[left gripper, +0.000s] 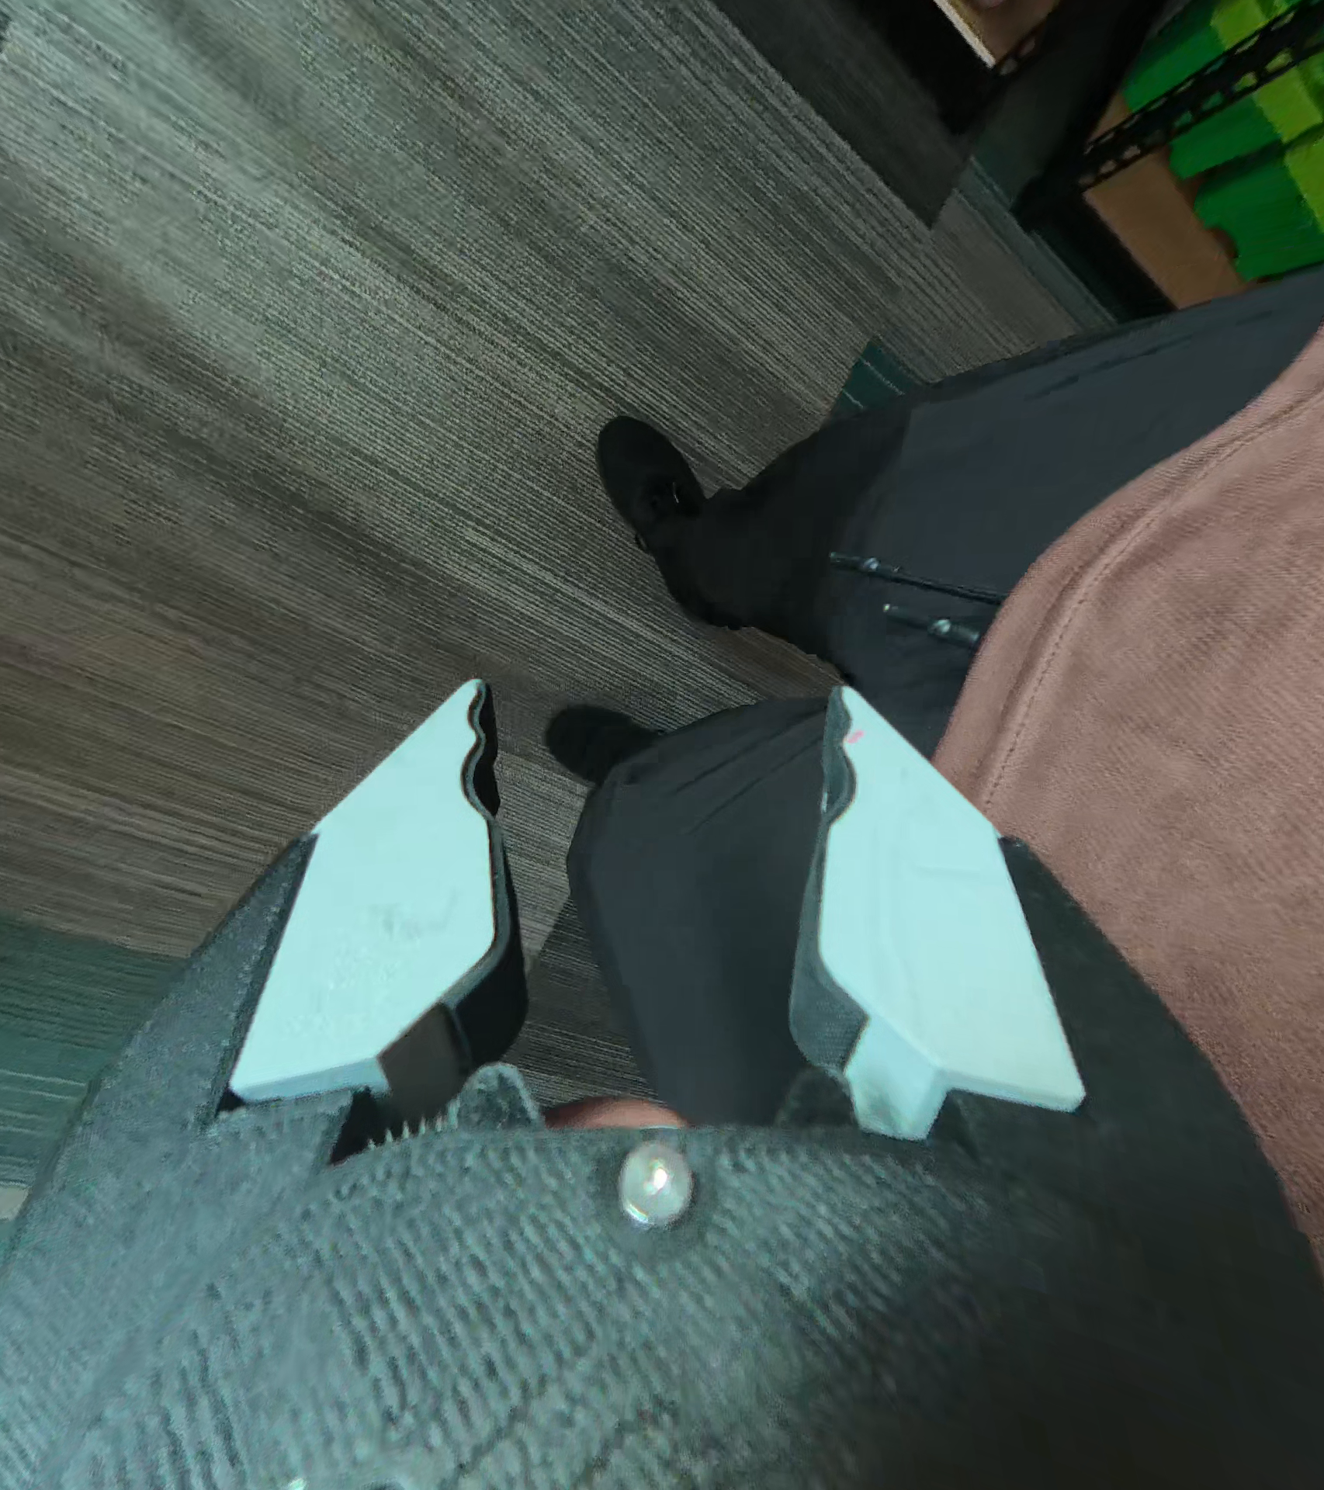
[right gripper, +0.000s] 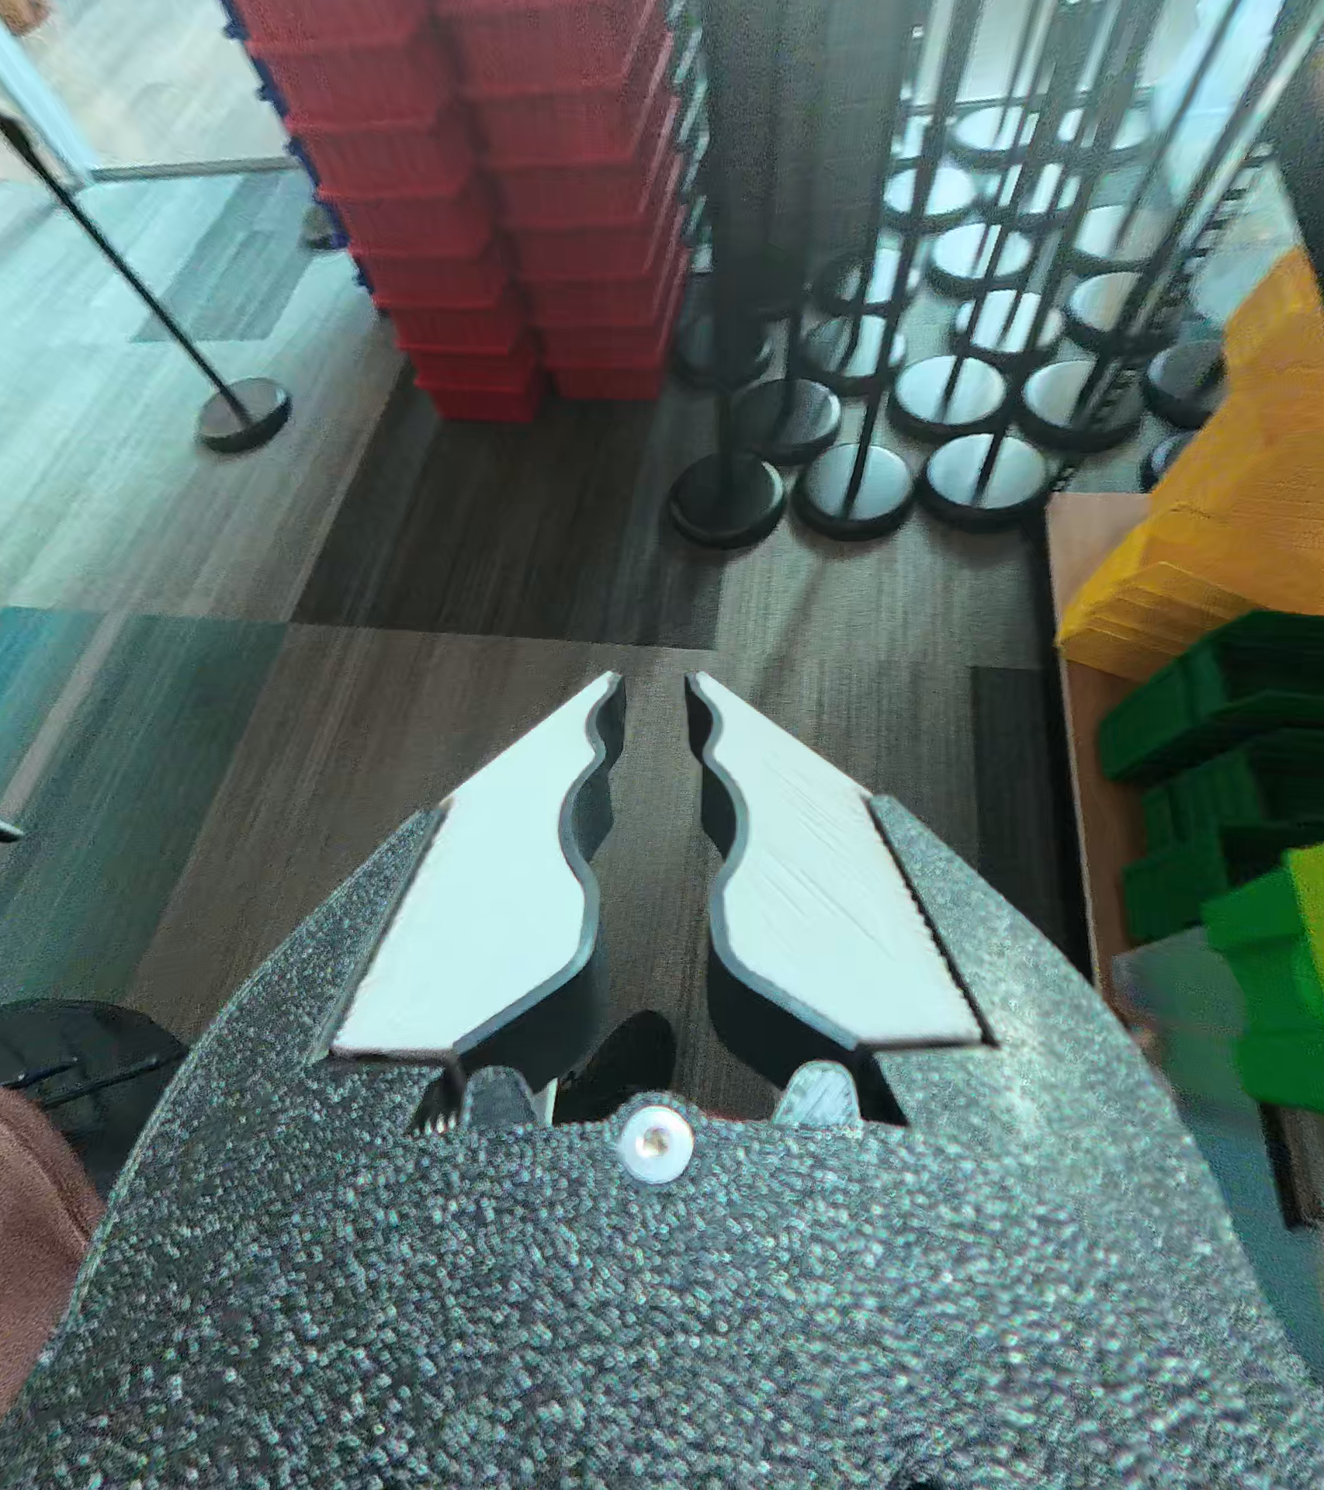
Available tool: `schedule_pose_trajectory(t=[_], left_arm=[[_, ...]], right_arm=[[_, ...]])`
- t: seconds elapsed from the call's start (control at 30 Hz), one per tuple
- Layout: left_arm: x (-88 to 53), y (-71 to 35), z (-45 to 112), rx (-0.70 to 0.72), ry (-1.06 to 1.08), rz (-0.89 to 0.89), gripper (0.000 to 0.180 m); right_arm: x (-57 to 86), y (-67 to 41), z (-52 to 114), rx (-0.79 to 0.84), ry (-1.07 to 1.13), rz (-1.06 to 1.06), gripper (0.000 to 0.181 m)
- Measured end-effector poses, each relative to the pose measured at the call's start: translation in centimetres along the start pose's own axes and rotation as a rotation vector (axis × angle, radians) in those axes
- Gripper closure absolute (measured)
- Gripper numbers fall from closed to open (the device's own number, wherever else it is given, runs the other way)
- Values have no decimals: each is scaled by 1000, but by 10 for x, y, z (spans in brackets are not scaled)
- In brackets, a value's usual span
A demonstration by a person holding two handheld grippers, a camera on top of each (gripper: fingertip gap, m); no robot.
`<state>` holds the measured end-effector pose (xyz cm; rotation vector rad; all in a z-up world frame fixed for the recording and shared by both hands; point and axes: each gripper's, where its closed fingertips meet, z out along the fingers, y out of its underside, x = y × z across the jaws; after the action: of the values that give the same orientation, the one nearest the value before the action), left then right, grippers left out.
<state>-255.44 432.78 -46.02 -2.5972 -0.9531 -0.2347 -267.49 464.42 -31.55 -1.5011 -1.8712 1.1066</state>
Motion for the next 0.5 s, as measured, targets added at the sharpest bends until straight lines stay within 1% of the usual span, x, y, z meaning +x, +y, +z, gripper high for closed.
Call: schedule_pose_trajectory(t=[0.07, 0.13, 0.27, 0.37, 0.43, 0.5], left_arm=[[3, -33, 11, -16, 72, 88, 99], [12, -59, 26, -62, 142, 239, 100], [43, -89, 58, -178, 311, 592, 100], [67, -98, 79, -261, 402, 826, 101], [92, -103, 89, -278, 445, 943, 101], [121, -104, 92, -292, 481, 1007, 101]], right_arm=[[38, 8, -20, 4, 120, 30, 163], [67, 33, -52, -12, 252, 93, 157], [90, 117, -159, -47, 578, 321, 148], [75, 188, -275, -61, 862, 479, 146], [57, 230, -357, -58, 1033, 579, 144], [42, 260, -437, -32, 1185, 671, 143]])
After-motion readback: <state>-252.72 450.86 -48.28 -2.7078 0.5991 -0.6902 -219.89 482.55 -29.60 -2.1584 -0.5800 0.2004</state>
